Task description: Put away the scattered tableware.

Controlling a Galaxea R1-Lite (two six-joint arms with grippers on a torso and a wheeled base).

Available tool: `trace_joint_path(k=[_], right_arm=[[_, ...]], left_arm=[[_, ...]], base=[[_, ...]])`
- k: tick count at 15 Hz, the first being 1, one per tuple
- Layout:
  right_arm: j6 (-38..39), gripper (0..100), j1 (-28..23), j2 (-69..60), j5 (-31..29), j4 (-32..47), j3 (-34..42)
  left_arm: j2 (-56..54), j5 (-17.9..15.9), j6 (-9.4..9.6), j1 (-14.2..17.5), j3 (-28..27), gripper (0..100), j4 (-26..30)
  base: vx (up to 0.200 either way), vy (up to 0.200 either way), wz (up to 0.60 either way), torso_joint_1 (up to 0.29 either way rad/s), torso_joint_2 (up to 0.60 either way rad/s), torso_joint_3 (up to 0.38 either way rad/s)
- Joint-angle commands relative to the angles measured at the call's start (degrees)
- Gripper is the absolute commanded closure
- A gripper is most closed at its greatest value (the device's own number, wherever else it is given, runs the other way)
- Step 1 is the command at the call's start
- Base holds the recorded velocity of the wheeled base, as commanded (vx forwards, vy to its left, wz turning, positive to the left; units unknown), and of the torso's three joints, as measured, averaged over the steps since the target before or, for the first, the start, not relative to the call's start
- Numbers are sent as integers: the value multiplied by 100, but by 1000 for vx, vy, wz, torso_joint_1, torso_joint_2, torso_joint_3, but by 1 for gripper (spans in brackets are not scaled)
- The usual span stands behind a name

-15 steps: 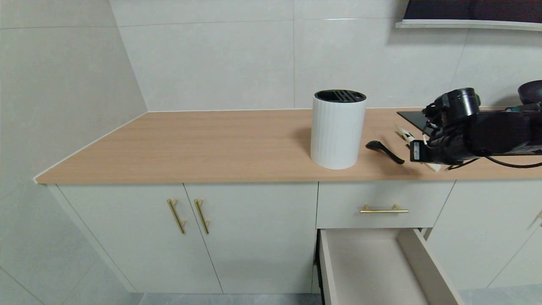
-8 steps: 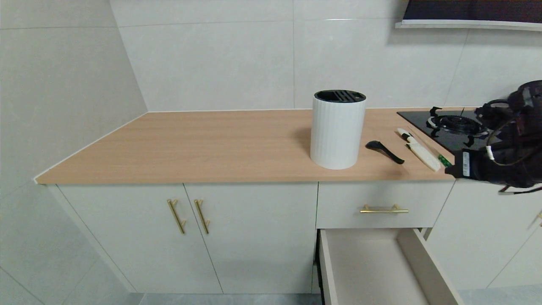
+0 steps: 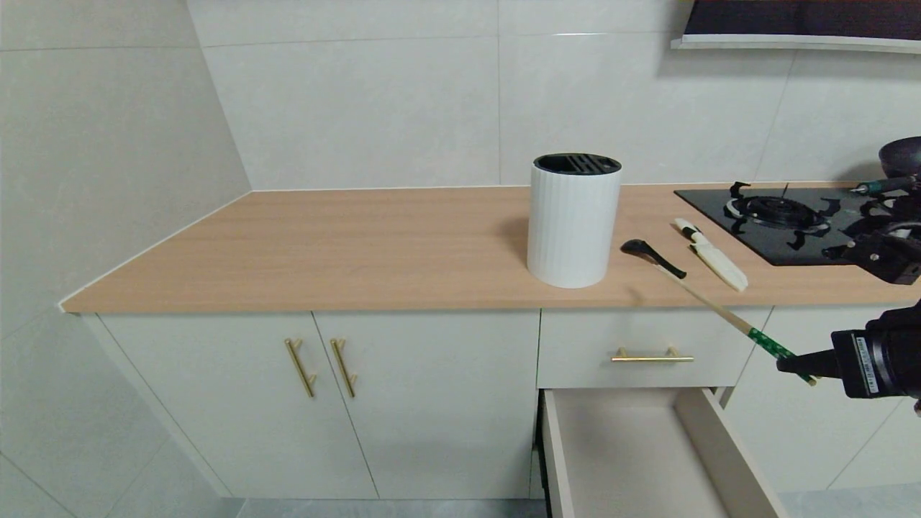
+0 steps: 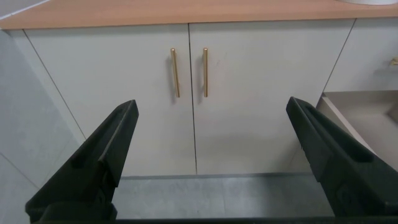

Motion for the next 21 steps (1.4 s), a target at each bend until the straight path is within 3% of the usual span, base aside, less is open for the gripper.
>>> trace_joint_path(k=[1,6,12,21], right_arm=[[-21,100,260,-59,6,-10,154],[-21,100,726,38,-3,-36,356],[-39,100,858,293,-3,-54,426],[-47,100,937,468,-12,-54,461]], left_arm=[[7,-1,0,1,1,0,-1],[7,-1,0,1,1,0,-1],[7,-1,0,1,1,0,-1],[7,-1,0,1,1,0,-1]], base=[[0,0,0,0,0,0],[0,0,0,0,0,0],[0,0,0,-13,31,20],[0,0,0,-169,443,269]])
